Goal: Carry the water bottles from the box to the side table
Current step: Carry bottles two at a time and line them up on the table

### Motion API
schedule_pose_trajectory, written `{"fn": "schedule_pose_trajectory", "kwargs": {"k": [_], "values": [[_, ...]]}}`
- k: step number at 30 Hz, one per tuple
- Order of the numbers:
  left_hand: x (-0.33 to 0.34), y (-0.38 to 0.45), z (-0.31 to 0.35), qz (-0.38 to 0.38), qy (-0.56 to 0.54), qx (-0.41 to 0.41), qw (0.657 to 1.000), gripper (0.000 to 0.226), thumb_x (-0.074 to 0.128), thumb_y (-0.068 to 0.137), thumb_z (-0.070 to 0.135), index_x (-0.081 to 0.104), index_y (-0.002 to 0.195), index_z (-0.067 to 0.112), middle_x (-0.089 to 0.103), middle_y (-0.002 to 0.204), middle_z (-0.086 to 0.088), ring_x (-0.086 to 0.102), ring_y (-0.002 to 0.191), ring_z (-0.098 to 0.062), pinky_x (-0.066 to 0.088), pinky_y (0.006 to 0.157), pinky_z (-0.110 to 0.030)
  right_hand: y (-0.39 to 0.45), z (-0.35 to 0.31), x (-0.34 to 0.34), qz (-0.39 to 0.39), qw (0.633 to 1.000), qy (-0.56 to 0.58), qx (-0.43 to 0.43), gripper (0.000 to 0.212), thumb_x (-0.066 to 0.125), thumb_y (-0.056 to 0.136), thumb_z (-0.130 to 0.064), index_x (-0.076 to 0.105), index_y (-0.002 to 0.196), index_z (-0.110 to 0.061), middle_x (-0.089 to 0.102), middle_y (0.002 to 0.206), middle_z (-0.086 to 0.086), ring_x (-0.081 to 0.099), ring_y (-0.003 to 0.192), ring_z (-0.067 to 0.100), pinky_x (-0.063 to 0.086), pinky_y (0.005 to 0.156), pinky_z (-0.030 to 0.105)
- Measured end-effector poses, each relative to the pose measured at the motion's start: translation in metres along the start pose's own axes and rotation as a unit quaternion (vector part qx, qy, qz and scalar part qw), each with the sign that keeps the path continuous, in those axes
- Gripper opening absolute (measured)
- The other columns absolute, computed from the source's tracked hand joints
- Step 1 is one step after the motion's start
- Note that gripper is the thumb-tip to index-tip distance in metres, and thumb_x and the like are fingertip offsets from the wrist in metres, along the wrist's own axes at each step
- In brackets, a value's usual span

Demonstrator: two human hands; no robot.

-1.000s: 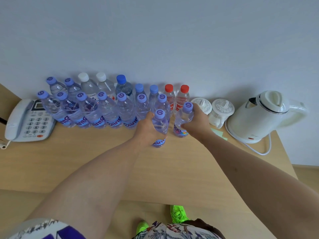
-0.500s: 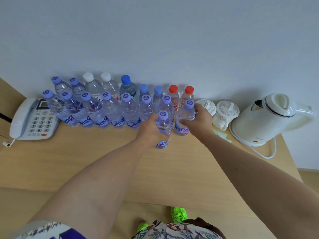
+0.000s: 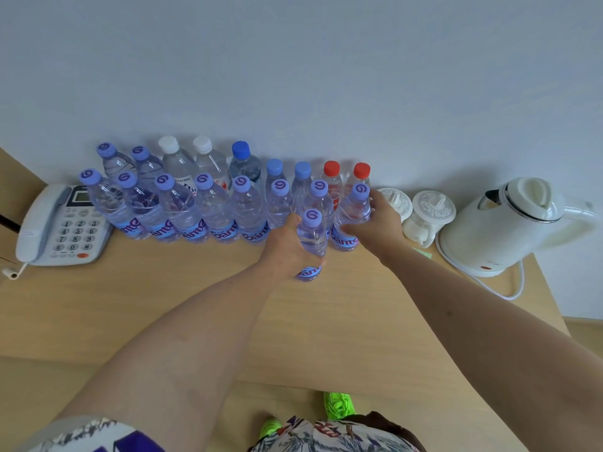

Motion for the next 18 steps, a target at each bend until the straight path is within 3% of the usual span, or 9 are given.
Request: {"fn": "schedule_pose_trajectory", "kwargs": {"k": [3,7,13,18], "values": [[0.0,0.001,0.0,-0.008,0.003,0.002,1.0,0.075,0.094,0.056,0.037,0.046,0.113,0.026,0.063,0.104,0.01,0.062,0.09,-0.012,0.044,0.068,-0.022,0.001,-0.002,0.003,0.025,0.999,-0.039,0.003,0.064,0.087,0.069,-0.027,0.06,0.127,-0.023,0.065,0.113,0.007,0.065,0.102,0.025,0.054,0.091,0.045],[0.0,0.001,-0.002,-0.009,0.001,0.002,1.0,0.078,0.094,0.054,0.038,0.047,0.115,0.027,0.063,0.106,0.009,0.063,0.092,-0.012,0.05,0.073,-0.027,0.0,0.0,0.003,0.054,0.999,0.0,0.007,0.055,0.084,0.074,-0.018,0.059,0.124,-0.018,0.069,0.104,-0.002,0.067,0.098,0.021,0.055,0.09,0.047],[-0.002,0.002,0.001,-0.012,0.0,0.01,1.0,0.07,0.094,0.053,0.038,0.043,0.1,0.03,0.059,0.091,0.02,0.056,0.081,0.004,0.039,0.06,-0.017,-0.002,0.004,-0.001,0.043,0.999,-0.032,0.011,0.066,0.084,0.076,-0.025,0.053,0.133,-0.018,0.067,0.11,-0.004,0.066,0.106,0.021,0.054,0.089,0.038],[-0.002,-0.003,-0.005,-0.015,0.004,0.033,0.999,0.075,0.094,0.051,0.042,0.045,0.106,0.026,0.064,0.103,0.008,0.063,0.094,-0.015,0.054,0.077,-0.034,-0.019,0.008,0.003,0.105,0.985,-0.133,0.021,0.074,0.078,0.079,-0.041,0.046,0.141,-0.016,0.054,0.134,0.011,0.054,0.12,0.028,0.042,0.092,0.035]]}}
Point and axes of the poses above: each hand's wrist, its own y-axis towards the middle knuckle, its own x-axis out of the palm, z = x × y, the point moved 4 cm from there along y, towards the middle knuckle
